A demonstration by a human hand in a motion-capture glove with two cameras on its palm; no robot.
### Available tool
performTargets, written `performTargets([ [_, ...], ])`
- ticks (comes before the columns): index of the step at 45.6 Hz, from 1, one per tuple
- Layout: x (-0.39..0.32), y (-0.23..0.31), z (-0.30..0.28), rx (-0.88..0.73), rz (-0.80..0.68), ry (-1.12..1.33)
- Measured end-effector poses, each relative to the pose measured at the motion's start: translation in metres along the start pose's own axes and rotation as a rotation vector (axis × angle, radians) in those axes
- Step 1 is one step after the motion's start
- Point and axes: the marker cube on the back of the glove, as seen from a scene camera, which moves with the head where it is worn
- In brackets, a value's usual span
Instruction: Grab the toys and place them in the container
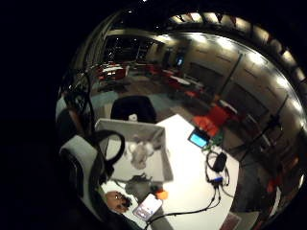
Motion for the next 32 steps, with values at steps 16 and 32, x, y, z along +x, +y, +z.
performTargets([
  [16, 0.034, 0.017, 0.039, -0.294, 0.127, 0.265],
  [32, 0.095, 0.22, 0.027, -0.374, 0.752, 0.249],
])
